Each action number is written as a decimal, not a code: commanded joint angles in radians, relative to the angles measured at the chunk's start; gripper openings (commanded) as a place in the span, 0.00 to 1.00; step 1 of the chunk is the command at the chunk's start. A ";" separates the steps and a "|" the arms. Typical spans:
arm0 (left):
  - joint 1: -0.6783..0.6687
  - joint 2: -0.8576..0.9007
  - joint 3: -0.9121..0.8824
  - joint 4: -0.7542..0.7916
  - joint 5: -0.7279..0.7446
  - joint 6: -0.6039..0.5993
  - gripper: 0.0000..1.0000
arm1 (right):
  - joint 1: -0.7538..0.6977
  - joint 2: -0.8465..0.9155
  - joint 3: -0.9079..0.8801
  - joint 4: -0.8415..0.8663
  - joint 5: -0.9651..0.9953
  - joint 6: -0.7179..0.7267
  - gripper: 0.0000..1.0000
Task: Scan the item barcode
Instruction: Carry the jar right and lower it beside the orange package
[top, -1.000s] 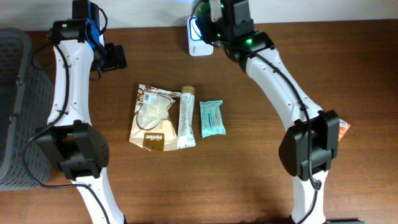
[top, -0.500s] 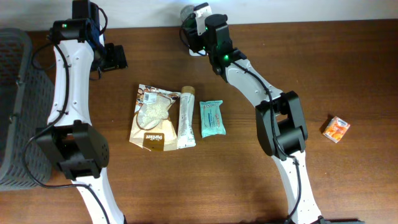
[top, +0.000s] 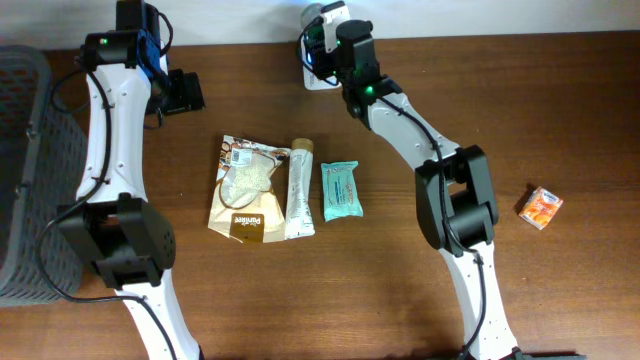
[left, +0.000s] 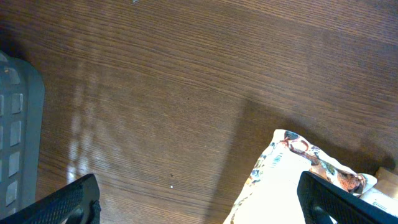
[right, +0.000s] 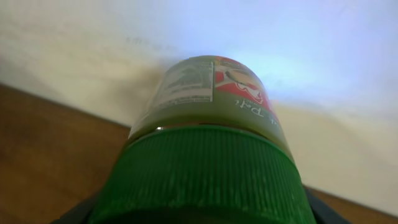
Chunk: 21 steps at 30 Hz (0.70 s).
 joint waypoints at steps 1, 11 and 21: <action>0.002 0.000 0.020 0.002 0.007 0.016 0.99 | -0.008 0.001 0.021 0.040 0.018 -0.006 0.11; 0.002 0.000 0.020 0.002 0.007 0.016 0.99 | -0.006 -0.027 0.021 0.054 -0.064 -0.006 0.11; 0.002 0.000 0.020 0.002 0.007 0.016 0.99 | -0.014 -0.284 0.021 -0.400 -0.140 0.034 0.11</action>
